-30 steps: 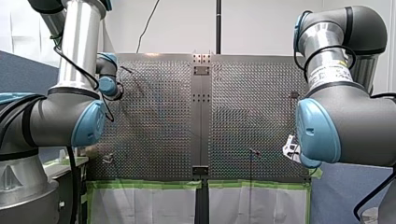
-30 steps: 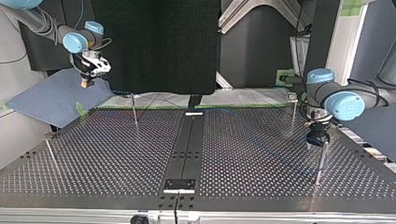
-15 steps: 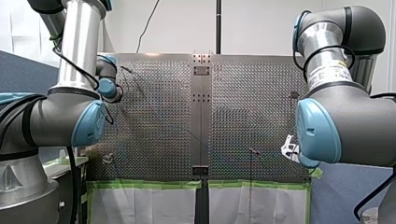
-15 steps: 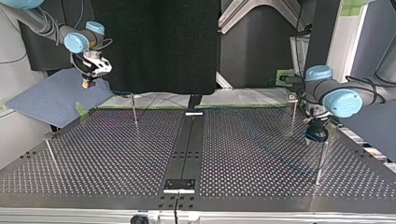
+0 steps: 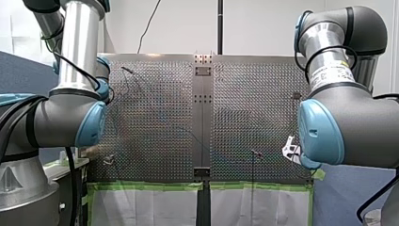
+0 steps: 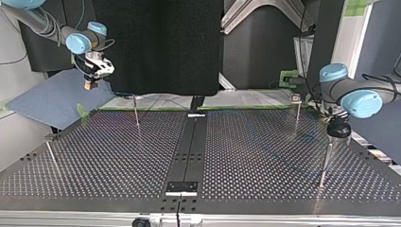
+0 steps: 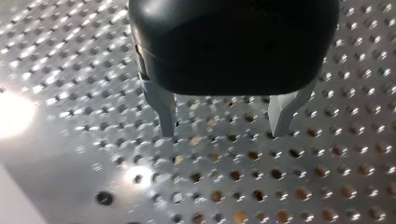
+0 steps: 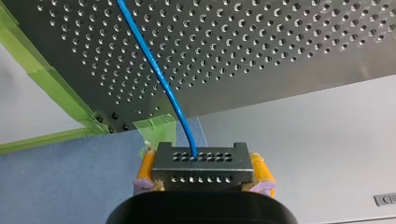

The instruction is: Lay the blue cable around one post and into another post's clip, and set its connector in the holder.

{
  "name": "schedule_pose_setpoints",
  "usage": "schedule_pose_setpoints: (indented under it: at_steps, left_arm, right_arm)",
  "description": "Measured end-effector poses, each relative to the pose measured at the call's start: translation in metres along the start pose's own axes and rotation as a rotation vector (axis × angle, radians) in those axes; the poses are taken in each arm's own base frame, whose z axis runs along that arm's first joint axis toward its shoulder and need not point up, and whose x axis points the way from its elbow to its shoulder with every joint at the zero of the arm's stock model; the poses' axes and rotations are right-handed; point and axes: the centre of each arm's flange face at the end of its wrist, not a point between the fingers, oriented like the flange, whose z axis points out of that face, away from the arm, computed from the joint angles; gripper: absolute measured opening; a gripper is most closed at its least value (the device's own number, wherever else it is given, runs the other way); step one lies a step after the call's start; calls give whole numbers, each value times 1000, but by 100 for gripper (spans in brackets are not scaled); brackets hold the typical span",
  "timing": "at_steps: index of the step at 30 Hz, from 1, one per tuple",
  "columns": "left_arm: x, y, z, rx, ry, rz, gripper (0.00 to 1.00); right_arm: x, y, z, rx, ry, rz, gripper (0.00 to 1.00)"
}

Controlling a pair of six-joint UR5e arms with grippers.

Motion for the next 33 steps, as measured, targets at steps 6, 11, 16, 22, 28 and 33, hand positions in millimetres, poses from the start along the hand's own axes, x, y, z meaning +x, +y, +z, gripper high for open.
schedule_pose_setpoints:
  at_steps: [6, 11, 16, 22, 28, 33]
  left_arm:
    - [-23, -9, -10, -3, -42, -1, 100]
    - [-41, -21, -28, -5, -56, 37, 100]
    - [-55, -31, -44, -13, -62, 82, 100]
    - [-75, -44, -67, -34, -79, 144, 100]
    - [-96, -68, -90, -9, -82, 206, 100]
    - [-118, -98, -109, 50, -91, 255, 100]
  right_arm:
    - [0, 0, 0, 1, 1, 2, 47]
    - [0, -1, 0, 10, 1, 13, 47]
    - [0, -2, 1, 18, 1, 20, 47]
    - [1, -3, 1, 22, 6, 30, 47]
    - [1, -4, 2, 38, 6, 41, 47]
    - [1, -5, 2, 43, 4, 43, 47]
